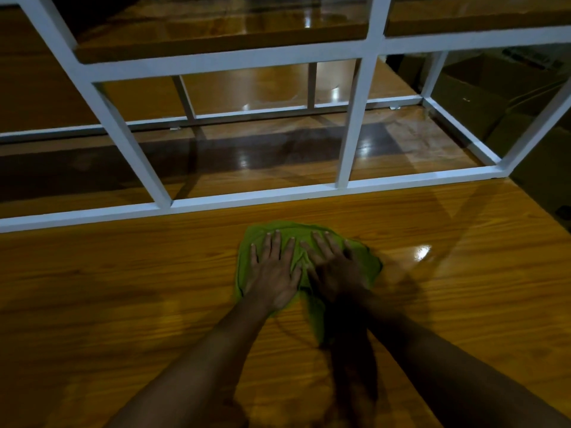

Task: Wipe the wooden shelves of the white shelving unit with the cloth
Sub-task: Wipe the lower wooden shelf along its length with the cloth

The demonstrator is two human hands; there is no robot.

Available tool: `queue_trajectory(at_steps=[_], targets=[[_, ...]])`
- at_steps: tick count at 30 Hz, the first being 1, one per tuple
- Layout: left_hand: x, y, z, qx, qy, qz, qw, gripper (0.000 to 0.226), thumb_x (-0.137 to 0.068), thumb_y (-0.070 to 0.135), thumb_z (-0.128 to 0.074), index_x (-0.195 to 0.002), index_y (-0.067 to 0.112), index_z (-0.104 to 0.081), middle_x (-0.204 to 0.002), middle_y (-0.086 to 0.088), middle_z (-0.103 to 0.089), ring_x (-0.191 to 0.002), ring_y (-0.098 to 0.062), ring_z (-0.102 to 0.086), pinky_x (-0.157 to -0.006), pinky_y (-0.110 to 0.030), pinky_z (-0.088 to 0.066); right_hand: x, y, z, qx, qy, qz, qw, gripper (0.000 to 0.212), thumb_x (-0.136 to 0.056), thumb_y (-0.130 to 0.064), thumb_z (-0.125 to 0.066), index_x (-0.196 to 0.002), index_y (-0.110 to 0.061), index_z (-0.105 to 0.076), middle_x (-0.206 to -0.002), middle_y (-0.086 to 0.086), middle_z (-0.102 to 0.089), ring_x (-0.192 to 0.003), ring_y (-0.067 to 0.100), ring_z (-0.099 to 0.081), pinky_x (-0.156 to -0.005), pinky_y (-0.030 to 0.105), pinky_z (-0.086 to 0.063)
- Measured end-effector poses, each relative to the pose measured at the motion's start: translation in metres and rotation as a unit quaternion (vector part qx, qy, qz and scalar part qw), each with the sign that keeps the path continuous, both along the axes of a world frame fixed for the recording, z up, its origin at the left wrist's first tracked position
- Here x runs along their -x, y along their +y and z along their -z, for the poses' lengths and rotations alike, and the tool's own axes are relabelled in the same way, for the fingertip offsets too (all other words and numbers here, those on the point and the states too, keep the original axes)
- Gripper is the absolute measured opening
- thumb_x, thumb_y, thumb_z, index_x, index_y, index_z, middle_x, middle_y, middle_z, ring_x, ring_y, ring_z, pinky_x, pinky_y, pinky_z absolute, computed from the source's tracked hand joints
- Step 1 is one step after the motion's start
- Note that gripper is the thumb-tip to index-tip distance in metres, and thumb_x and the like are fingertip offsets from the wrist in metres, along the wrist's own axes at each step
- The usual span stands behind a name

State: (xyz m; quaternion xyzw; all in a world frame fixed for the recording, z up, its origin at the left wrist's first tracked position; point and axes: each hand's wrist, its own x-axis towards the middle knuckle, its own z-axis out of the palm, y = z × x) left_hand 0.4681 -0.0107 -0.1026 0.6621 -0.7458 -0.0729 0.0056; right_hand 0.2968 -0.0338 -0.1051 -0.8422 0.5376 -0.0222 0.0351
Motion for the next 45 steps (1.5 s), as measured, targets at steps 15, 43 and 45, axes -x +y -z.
queue_trajectory(at_steps=[15,43,45], targets=[[-0.021,-0.09,-0.003,0.007,-0.003,0.023,1.0,0.058,-0.102,0.047,-0.017,-0.157,0.03,-0.007,-0.165,-0.002,0.004,-0.151,-0.022,0.005,-0.12,-0.053,0.001,-0.035,-0.078,-0.007,-0.076,0.024,0.095,0.992,0.059,-0.101,-0.053,-0.009,-0.156,-0.036,0.004,-0.165,0.002,0.013,-0.151,0.026,0.015,-0.117,0.059,0.008],[-0.045,0.046,-0.001,-0.002,0.027,0.029,0.999,0.064,-0.101,0.05,-0.023,-0.157,0.026,-0.002,-0.165,-0.008,0.008,-0.15,-0.029,0.012,-0.118,-0.058,0.007,-0.048,0.058,0.0,-0.051,0.006,0.05,0.997,0.06,-0.098,-0.057,-0.012,-0.148,-0.03,-0.032,-0.153,0.012,-0.041,-0.139,0.037,-0.04,-0.105,0.061,-0.032],[-0.042,0.032,-0.002,0.002,0.033,0.032,0.999,0.062,-0.102,0.05,-0.024,-0.157,0.027,-0.005,-0.165,-0.007,0.007,-0.151,-0.028,0.011,-0.118,-0.057,0.007,-0.049,0.046,-0.002,-0.054,0.03,0.061,0.996,0.066,-0.096,-0.06,-0.004,-0.155,-0.033,-0.016,-0.164,0.008,-0.017,-0.15,0.032,-0.016,-0.114,0.06,-0.015]])
